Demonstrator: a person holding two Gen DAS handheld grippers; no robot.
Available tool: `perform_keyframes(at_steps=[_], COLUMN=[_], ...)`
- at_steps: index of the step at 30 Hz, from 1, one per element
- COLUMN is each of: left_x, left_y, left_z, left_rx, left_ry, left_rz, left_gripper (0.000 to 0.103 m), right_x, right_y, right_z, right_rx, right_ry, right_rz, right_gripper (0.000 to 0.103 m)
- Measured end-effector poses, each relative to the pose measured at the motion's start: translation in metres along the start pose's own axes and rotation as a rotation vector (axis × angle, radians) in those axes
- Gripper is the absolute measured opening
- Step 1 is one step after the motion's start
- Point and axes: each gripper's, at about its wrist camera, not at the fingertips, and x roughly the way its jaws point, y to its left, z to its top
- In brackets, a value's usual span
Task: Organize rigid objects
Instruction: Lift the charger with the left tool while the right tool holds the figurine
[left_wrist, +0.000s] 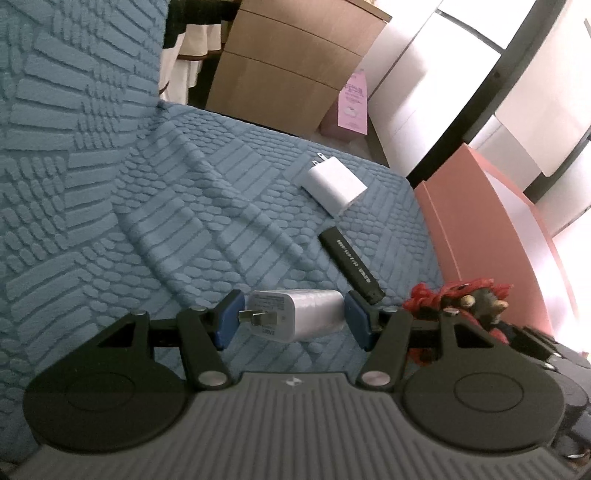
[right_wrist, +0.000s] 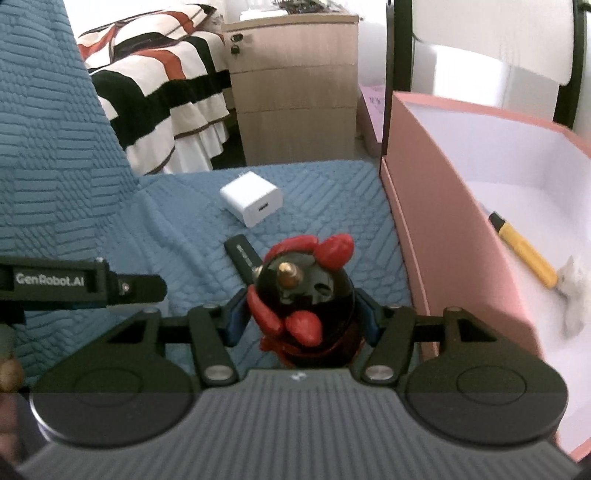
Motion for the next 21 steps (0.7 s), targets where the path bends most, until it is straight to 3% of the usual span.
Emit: perform_keyframes(at_steps=[10, 15, 21], left_x=[-0.003, 0.002, -0.003], left_y=[0.003, 0.002, -0.002], left_z=[0.005, 0.008, 0.007], left_rx=[-0.006, 0.012, 0.015], left_ry=[-0.018, 0.012, -0.003], left_rz=[-0.004, 0.013, 0.006], left_gripper=[0.066, 0.066, 0.065], right_x=[-0.001, -0.011, -0.02], right_y=[-0.009, -0.013, -0.01], right_z=[-0.005, -0.008, -0.006], right_rx=[0.002, 0.043, -0.013], right_ry=[0.048, 0.041, 0.039], right_rz=[0.024, 0.062, 0.06], right_gripper=[0.062, 0.062, 0.062])
